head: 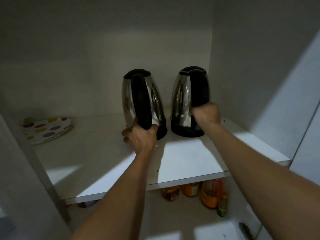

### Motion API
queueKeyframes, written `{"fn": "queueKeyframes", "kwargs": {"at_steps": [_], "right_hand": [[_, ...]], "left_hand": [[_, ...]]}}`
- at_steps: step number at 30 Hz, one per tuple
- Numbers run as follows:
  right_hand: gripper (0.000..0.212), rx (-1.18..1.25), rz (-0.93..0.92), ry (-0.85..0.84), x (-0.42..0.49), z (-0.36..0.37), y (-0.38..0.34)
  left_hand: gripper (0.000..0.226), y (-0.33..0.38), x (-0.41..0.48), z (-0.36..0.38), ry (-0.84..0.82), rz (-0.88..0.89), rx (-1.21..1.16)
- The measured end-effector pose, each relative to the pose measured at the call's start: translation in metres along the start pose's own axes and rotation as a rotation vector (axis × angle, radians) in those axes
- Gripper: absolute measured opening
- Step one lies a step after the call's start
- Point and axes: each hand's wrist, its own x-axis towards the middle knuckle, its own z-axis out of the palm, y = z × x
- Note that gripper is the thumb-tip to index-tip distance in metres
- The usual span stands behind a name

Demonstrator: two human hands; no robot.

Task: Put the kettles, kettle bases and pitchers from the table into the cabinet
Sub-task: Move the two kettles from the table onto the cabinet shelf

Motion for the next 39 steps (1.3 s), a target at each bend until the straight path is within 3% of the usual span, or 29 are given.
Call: {"fn": "queueKeyframes", "kwargs": {"at_steps": [6, 11, 21, 33, 39], "right_hand": [[0.062, 0.057, -0.012, 0.074, -0.003, 0.024, 0.048], [0.061, -0.012, -0.029, 0.136, 0.003, 0.030, 0.054], [0.055, -0.023, -0.063, 0.090, 0.045, 0.028, 0.055], [0.056, -0.037, -0.121, -0.025, 0.132, 0.061, 0.066], [0.061, -0.038, -0.123, -0.054, 0.158, 0.070, 0.070]], "left_hand": [[0.068, -0.003, 0.011, 0.002, -0.064, 0.099, -0.101], [0.060, -0.003, 0.020, 0.017, -0.067, 0.073, -0.107], [0.056, 0.008, 0.038, 0.062, -0.101, 0.059, -0.144], [0.042, 0.014, 0.084, 0.121, 0.033, 0.126, -0.135], [0.064, 0.015, 0.089, 0.135, 0.086, 0.122, -0.121]]}}
